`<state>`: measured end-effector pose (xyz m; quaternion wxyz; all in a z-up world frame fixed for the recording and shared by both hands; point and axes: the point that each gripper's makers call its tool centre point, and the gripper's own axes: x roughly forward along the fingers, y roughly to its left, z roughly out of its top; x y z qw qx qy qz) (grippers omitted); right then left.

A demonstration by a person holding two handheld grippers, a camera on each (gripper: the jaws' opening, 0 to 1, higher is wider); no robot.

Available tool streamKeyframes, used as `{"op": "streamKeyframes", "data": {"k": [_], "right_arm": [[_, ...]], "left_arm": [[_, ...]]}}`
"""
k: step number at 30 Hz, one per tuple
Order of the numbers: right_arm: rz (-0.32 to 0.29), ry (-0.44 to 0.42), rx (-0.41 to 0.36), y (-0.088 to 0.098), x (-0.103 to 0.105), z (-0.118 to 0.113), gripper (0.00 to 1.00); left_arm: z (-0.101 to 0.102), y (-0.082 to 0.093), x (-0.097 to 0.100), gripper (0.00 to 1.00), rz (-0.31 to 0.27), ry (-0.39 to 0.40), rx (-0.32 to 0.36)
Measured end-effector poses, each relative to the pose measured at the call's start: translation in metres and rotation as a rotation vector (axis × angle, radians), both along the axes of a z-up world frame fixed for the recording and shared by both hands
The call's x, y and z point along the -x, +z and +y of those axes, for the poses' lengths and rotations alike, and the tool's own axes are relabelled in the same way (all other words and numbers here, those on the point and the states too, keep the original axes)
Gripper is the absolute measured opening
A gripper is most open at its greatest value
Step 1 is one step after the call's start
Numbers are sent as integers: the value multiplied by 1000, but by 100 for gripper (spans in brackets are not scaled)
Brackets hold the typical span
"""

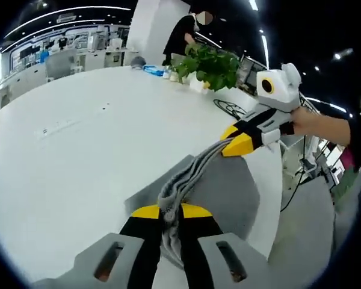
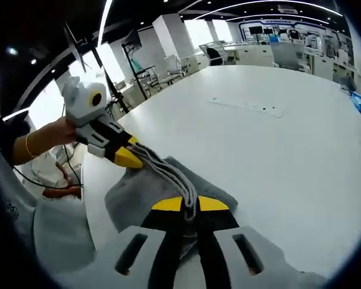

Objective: Fold the towel on the table until its edges align and the towel forms a compact rectangular stack.

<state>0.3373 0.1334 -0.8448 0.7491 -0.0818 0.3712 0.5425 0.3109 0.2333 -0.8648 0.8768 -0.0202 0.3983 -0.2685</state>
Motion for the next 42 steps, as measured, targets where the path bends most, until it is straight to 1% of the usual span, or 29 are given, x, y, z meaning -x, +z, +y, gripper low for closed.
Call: {"op": "streamKeyframes", "data": {"k": [1, 2, 4, 6, 9, 12, 14, 17, 18, 20, 21, 23, 25, 27, 28, 30, 32, 34, 35, 36, 37, 42], "right_arm": [[10, -8, 1, -7, -4, 3, 5], [16, -12, 0, -9, -5, 4, 5], [21, -19, 5, -15, -8, 6, 5], [20, -19, 21, -21, -10, 7, 5], [2, -8, 49, -29, -15, 6, 5], [-5, -5, 68, -36, -17, 5, 6], [-16, -7, 80, -41, -24, 5, 6], [-32, -5, 86, -44, -28, 5, 6], [-37, -4, 86, -44, -29, 5, 6], [-68, 14, 81, -43, -31, 6, 7], [-77, 9, 88, -43, -32, 4, 8], [-80, -5, 84, -42, -34, 3, 11], [-88, -22, 79, -40, -37, 1, 14], [-91, -34, 79, -41, -40, -1, 17], [-92, -44, 78, -40, -43, -2, 18], [-96, -76, 76, -39, -48, -5, 17], [-104, -111, 61, -34, -53, -9, 14], [-113, -117, 61, -31, -55, -13, 13], [-119, -119, 66, -30, -56, -15, 13], [-130, -114, 76, -29, -57, -19, 13], [-131, -112, 80, -29, -56, -20, 14], [-132, -111, 95, -26, -52, -33, 17]], "left_arm": [[1, -5, -1, 10, 8, 7, -5], [2, -12, -2, 10, 16, 7, -19], [3, -19, -2, 10, 26, 23, -15], [5, -22, -4, 10, 25, 35, -9], [5, -25, -6, 11, 16, 46, -10], [10, -35, -9, 17, 11, 50, -39], [12, -34, -12, 17, 3, 79, -12], [16, -33, -16, 18, -13, 105, -12], [16, -32, -17, 19, -15, 112, -12], [18, -31, -17, 19, -19, 126, 1], [19, -30, -17, 19, -23, 133, 5], [22, -29, -16, 19, -31, 146, 6], [26, -28, -17, 19, -37, 177, 23], [28, -28, -15, 19, -31, 202, 34], [28, -29, -13, 20, -17, 221, 39], [31, -27, -13, 22, -18, 244, 40], [30, -24, -13, 21, -21, 249, 53], [30, -25, -12, 20, -7, 248, 63], [29, -24, -10, 20, -12, 231, 55], [32, -22, -8, 20, -22, 218, 20], [33, -21, -7, 20, -27, 219, 10], [41, -12, -4, 20, -43, 250, 15]]}}
